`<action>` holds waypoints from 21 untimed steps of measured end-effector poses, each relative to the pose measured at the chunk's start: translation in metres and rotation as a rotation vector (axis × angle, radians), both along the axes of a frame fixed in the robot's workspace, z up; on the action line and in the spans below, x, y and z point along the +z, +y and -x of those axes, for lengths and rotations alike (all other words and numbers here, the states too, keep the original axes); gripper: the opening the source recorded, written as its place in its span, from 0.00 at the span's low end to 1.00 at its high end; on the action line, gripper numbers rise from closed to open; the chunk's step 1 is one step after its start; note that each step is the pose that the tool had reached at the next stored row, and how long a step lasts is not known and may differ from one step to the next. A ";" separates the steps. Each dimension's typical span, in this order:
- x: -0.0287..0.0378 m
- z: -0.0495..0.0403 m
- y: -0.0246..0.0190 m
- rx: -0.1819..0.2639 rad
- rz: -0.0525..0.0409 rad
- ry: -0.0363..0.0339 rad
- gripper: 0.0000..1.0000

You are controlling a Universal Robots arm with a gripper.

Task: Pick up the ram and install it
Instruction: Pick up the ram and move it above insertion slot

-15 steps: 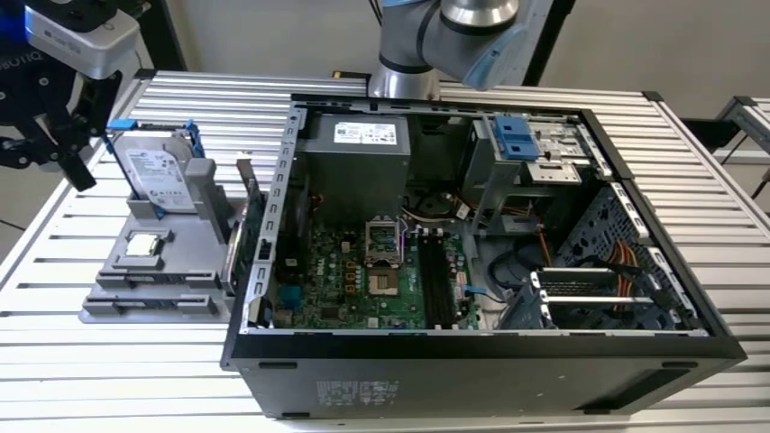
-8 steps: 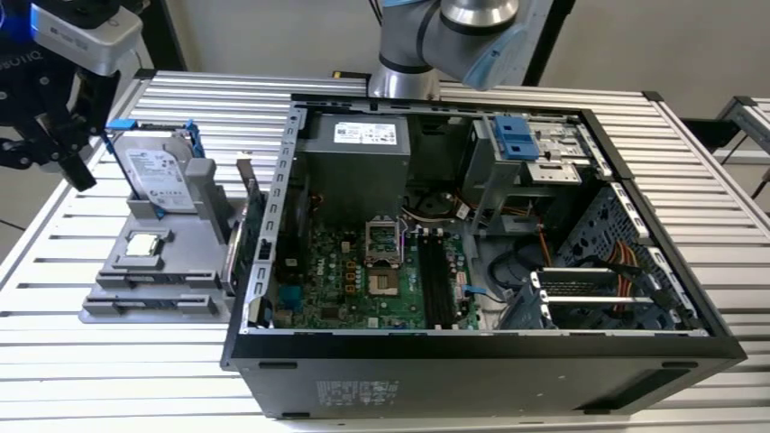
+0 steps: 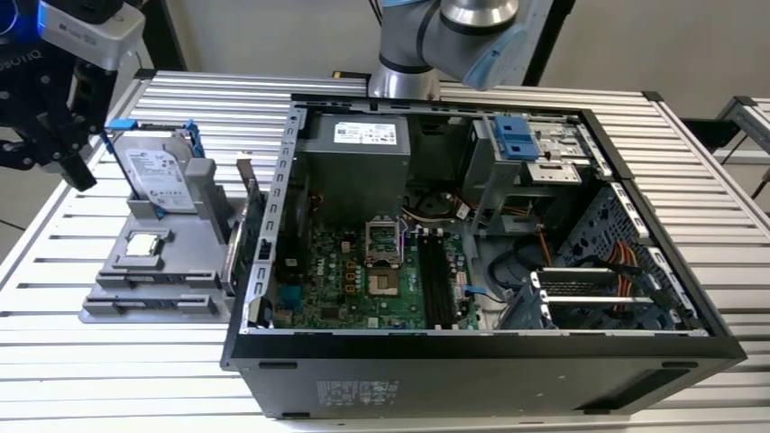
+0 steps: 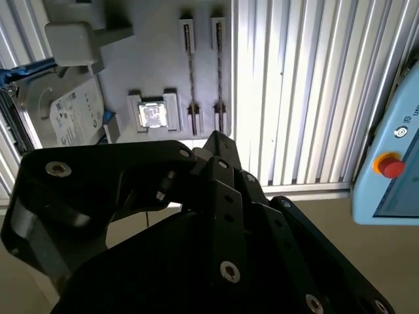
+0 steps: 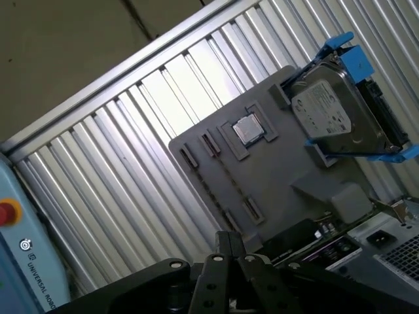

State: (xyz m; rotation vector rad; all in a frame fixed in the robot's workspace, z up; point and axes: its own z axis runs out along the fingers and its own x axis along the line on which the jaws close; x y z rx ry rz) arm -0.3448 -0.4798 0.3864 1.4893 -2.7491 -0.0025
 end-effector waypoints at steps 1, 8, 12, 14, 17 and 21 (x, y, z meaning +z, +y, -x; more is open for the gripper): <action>0.0000 0.0000 0.0000 0.010 0.0000 -0.0001 0.00; 0.0000 0.0001 0.0000 0.082 0.0000 0.0000 0.00; 0.0000 0.0001 0.0000 0.121 0.0001 0.0000 0.00; 0.0000 0.0002 0.0000 0.142 0.0001 0.0000 0.00; -0.0001 0.0001 0.0000 0.171 -0.0001 -0.0002 0.00; 0.0000 0.0002 0.0000 0.211 0.0000 -0.0001 0.00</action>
